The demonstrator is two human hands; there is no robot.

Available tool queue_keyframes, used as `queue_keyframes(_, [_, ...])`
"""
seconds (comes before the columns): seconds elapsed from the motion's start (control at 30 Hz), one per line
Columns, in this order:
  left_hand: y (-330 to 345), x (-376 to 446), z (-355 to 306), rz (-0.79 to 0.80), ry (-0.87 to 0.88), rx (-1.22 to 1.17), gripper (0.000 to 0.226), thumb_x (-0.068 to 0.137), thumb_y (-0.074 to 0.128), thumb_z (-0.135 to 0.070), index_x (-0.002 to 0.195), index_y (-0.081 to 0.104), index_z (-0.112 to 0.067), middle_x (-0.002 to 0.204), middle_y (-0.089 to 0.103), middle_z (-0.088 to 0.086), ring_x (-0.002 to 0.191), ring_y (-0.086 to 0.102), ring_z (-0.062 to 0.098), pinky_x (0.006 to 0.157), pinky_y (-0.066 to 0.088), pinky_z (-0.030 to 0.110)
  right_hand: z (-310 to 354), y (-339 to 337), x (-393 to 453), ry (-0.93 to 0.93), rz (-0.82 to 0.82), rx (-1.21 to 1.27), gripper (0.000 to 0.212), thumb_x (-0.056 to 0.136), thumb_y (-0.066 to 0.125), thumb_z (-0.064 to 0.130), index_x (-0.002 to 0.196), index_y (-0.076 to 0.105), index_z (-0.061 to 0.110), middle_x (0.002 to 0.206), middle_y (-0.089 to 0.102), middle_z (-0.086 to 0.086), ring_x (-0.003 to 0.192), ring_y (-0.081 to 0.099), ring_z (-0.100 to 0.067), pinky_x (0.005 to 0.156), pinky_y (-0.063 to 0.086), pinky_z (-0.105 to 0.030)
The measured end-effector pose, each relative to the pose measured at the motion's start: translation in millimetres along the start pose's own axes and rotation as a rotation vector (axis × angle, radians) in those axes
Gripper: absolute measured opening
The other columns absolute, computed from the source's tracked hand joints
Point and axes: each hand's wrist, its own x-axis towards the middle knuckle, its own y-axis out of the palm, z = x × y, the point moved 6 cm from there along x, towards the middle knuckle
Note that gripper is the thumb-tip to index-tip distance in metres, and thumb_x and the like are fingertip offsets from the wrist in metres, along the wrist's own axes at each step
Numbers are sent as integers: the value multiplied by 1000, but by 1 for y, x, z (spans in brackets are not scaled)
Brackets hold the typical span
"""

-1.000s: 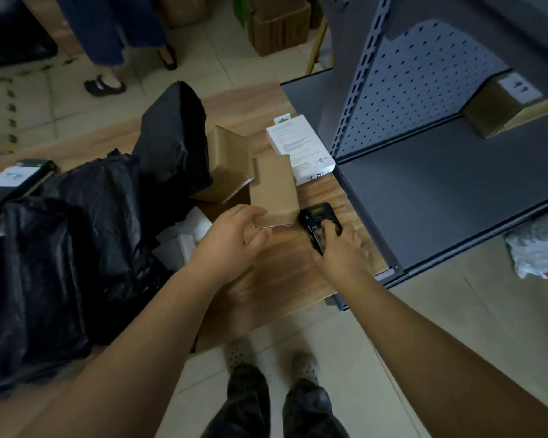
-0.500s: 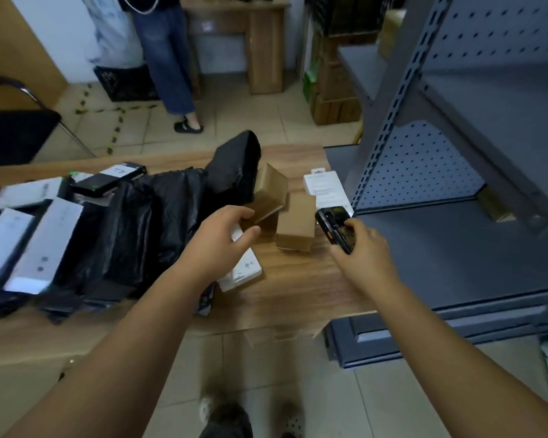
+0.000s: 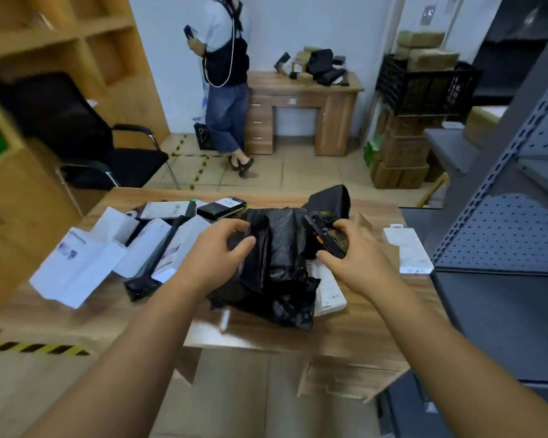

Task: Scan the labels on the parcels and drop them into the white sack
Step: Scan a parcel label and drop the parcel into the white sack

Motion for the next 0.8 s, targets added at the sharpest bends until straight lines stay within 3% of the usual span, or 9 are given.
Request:
queue_keyframes(0.2, [-50, -21, 55, 8, -4, 13, 37, 95, 60, -33, 129, 58, -20, 128, 58, -5, 119, 52, 12, 98, 40, 27, 63, 39, -2, -75, 43, -159, 68, 84, 70, 47, 142, 38, 31, 132, 43, -3, 122, 47, -26, 97, 46, -42])
queue_keyframes(0.4, [-34, -20, 79, 110, 49, 33, 42, 96, 59, -37, 135, 52, -23, 134, 51, -9, 123, 46, 8, 95, 34, 23, 60, 47, -15, -10, 28, -258, 65, 80, 71, 50, 136, 41, 36, 123, 46, -1, 108, 54, -25, 87, 52, -45])
queue_keyframes(0.63, [28, 1, 64, 226, 52, 95, 58, 93, 58, -49, 145, 41, -29, 150, 33, -4, 136, 35, 21, 109, 38, 43, 19, 33, -14, 101, 46, -267, 69, 74, 72, 48, 135, 44, 35, 126, 50, 0, 111, 54, -24, 91, 51, -46])
queue_keyframes(0.8, [77, 16, 46, 280, -52, 396, 79, 88, 50, -68, 153, 23, -31, 161, 12, 3, 145, 17, 31, 114, 29, 49, -12, 25, -2, 133, 43, -234, 68, 76, 71, 45, 137, 44, 32, 130, 48, -1, 114, 53, -23, 90, 51, -42])
